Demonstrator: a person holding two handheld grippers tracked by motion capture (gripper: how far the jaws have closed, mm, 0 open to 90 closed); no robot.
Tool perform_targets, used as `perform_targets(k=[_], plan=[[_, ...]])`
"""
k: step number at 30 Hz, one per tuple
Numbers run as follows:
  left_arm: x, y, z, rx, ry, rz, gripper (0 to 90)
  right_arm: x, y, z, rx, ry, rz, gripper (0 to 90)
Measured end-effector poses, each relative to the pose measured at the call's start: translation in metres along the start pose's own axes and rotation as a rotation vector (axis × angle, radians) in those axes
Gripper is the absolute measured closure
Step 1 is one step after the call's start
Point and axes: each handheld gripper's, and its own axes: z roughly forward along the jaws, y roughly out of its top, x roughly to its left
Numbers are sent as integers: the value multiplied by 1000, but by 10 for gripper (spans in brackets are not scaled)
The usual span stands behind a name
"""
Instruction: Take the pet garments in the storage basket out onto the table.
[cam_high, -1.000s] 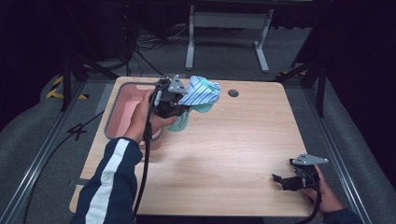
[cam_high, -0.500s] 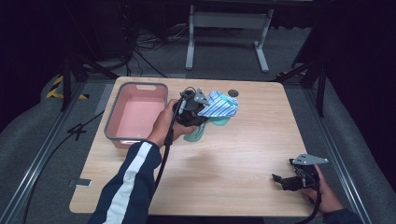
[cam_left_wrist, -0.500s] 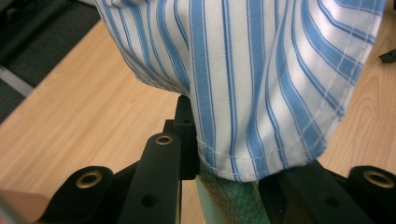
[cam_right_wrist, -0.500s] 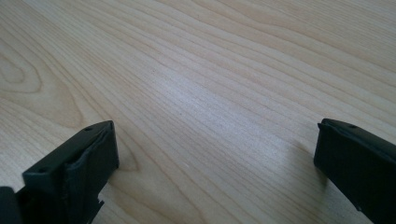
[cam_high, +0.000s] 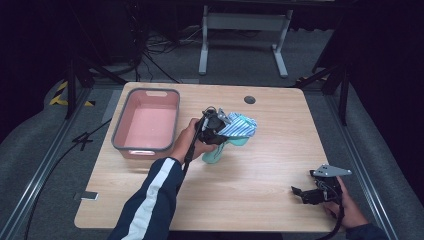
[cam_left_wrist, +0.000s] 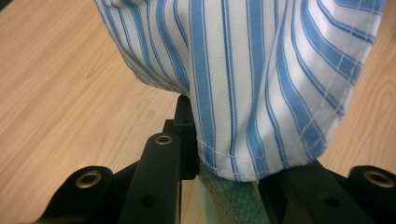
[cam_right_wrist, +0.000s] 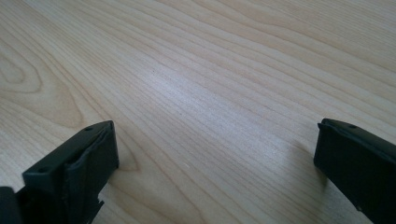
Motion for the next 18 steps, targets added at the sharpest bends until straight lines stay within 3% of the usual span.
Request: perform_targets(k=[6, 18], plan=[[-1, -5, 14, 13, -7, -22, 747, 0, 0, 0, 0, 0, 0, 2], [-8, -11, 36, 55, -32, -15, 739, 0, 0, 0, 0, 0, 0, 3]])
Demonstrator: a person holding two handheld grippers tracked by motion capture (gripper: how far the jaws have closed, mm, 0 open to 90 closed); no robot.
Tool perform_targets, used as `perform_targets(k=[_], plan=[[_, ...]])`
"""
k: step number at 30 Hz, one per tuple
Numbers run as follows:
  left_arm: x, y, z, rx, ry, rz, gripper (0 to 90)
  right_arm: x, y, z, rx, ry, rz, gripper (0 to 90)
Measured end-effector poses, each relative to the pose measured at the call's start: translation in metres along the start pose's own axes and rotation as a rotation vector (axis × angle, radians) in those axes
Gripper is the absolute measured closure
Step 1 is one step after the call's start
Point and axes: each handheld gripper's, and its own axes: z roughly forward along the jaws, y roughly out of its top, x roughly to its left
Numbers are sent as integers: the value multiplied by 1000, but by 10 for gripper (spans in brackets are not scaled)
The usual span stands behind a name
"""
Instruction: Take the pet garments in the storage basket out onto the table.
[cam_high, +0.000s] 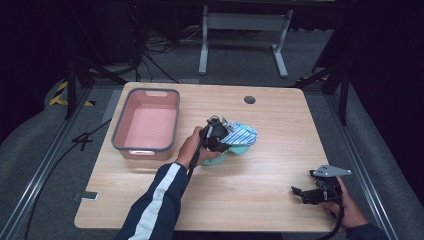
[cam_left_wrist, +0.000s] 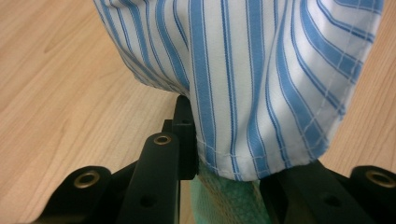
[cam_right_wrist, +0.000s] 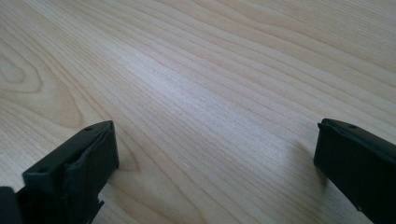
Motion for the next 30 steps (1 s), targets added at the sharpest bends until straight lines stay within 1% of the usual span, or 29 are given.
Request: perform_targets(k=[1, 3, 4, 5, 6, 9, 11, 12, 13, 14, 15, 16, 17, 18, 19, 20, 22, 23, 24, 25, 26, 30], plan=[[-1, 0, 2, 8, 1, 5, 738, 0, 0, 0, 0, 0, 0, 3], [-3, -1, 6, 8, -7, -1, 733, 0, 0, 0, 0, 0, 0, 3], [-3, -2, 9, 19, -13, 4, 731, 0, 0, 0, 0, 0, 0, 3], [-5, -3, 11, 24, -13, 3, 727, 0, 0, 0, 0, 0, 0, 2], [-5, -3, 14, 38, -13, 7, 724, 0, 0, 0, 0, 0, 0, 3], [-8, -5, 20, 45, -18, 14, 708, 0, 0, 0, 0, 0, 0, 3], [-10, -6, 23, 48, -20, 11, 698, 0, 0, 0, 0, 0, 0, 2], [-10, -7, 24, 52, -19, 20, 689, 0, 0, 0, 0, 0, 0, 2], [-11, -7, 25, 60, -16, 22, 677, 0, 0, 0, 0, 0, 0, 2], [-13, -7, 25, 78, -14, 26, 668, 0, 0, 0, 0, 0, 0, 3], [-13, -8, 28, 66, -14, 23, 656, 0, 0, 0, 0, 0, 0, 3], [-13, -8, 29, 68, -18, 27, 640, 0, 0, 0, 0, 0, 0, 2], [-14, -9, 29, 64, -18, 13, 611, 0, 0, 0, 0, 0, 0, 3], [-14, -9, 30, 64, -19, 18, 585, 0, 0, 0, 0, 0, 0, 3], [-15, -9, 29, 64, -21, 12, 553, 0, 0, 0, 0, 0, 0, 3], [-15, -9, 28, 73, -15, 12, 520, 0, 0, 0, 0, 0, 0, 2], [-16, -9, 26, 56, -13, 6, 442, 0, 0, 0, 0, 0, 0, 2], [-15, -8, 24, 62, -12, 10, 419, 0, 0, 0, 0, 0, 0, 2], [-16, -9, 23, 41, -7, 3, 406, 0, 0, 0, 0, 0, 0, 3], [-16, -8, 20, 54, -4, 8, 393, 0, 0, 0, 0, 0, 0, 2], [-16, -8, 19, 26, -6, 2, 391, 0, 0, 0, 0, 0, 1, 2], [-17, -8, 11, 14, -7, 13, 350, 0, 0, 0, 0, 0, 0, 3]])
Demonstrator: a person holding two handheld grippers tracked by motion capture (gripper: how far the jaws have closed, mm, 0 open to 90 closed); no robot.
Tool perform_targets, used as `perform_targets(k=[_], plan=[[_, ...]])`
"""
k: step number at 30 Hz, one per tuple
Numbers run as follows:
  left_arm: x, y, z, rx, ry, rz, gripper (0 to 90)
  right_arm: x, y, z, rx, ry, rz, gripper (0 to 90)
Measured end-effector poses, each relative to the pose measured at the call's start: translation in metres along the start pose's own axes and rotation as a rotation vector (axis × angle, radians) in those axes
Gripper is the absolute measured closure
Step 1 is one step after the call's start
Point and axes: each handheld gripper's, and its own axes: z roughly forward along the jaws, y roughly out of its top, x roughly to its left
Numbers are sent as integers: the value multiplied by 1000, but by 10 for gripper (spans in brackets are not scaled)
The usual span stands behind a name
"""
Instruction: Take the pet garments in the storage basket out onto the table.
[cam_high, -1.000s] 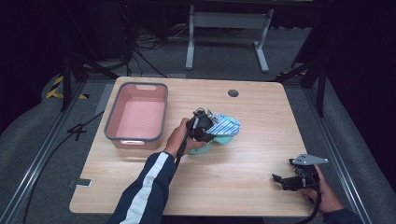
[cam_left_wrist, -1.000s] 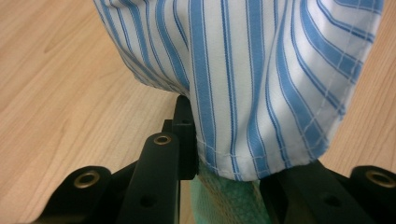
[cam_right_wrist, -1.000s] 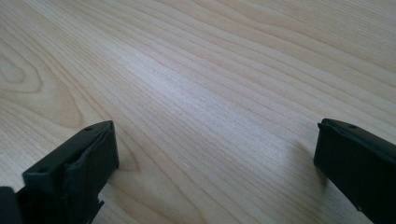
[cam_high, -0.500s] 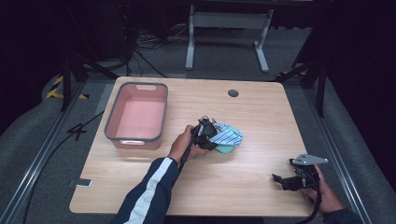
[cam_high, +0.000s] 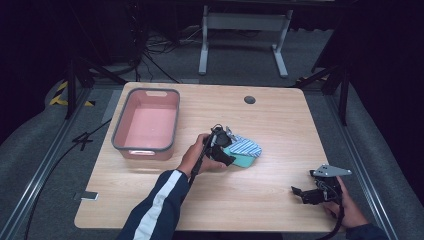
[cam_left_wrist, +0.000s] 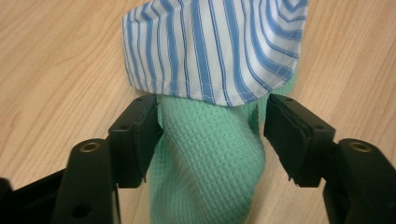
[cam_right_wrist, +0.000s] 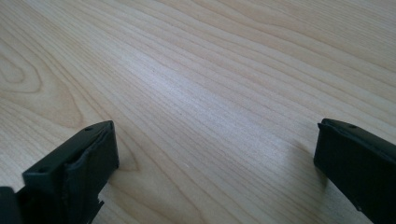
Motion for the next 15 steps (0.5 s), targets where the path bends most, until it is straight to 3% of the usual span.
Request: perform_targets(k=[15], plan=[[-1, -8, -25, -28, 14, 36, 246, 0, 0, 0, 0, 0, 0, 2]])
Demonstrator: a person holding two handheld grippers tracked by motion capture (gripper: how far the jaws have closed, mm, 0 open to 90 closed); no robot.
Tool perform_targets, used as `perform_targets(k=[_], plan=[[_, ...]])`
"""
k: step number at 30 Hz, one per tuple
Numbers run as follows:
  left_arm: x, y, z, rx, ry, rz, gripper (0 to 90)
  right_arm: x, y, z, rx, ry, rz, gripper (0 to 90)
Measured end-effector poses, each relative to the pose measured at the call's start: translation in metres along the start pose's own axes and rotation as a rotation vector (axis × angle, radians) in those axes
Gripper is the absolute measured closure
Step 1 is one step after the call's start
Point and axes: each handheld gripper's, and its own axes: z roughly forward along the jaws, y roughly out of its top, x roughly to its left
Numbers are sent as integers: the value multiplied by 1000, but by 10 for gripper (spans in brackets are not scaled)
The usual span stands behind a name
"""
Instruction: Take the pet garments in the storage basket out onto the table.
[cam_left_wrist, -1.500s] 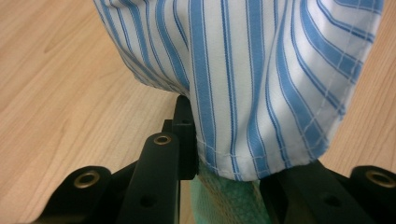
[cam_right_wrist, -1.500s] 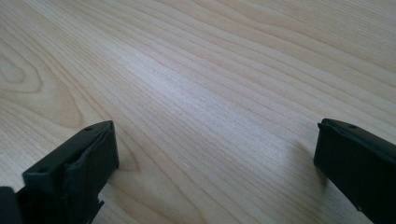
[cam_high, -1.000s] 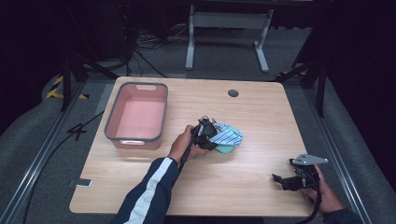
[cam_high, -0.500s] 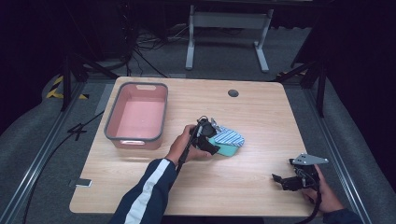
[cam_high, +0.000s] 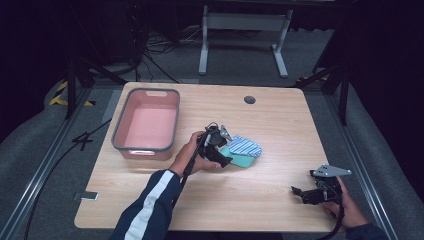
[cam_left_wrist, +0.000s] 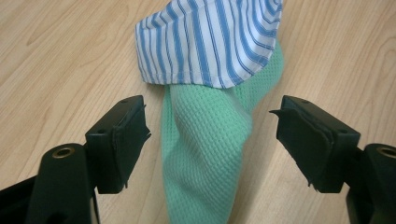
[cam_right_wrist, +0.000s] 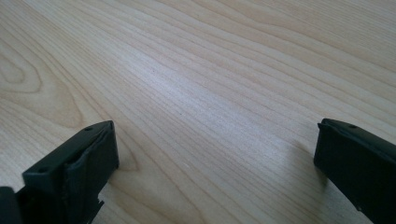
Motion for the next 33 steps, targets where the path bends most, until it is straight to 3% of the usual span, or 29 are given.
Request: perform_targets(k=[3, 10, 16, 23, 33], plan=[[-2, -1, -5, 5, 2, 27, 204, 0, 0, 0, 0, 0, 0, 3], [-8, -4, -15, 6, 23, 59, 216, 0, 0, 0, 0, 0, 0, 3], [-11, -9, -21, 40, 45, 81, 234, 0, 0, 0, 0, 0, 0, 3], [-14, -23, -29, 54, 53, 95, 226, 0, 0, 0, 0, 0, 0, 2], [-25, -44, -39, 62, 37, 146, 234, 0, 0, 0, 0, 0, 0, 3]])
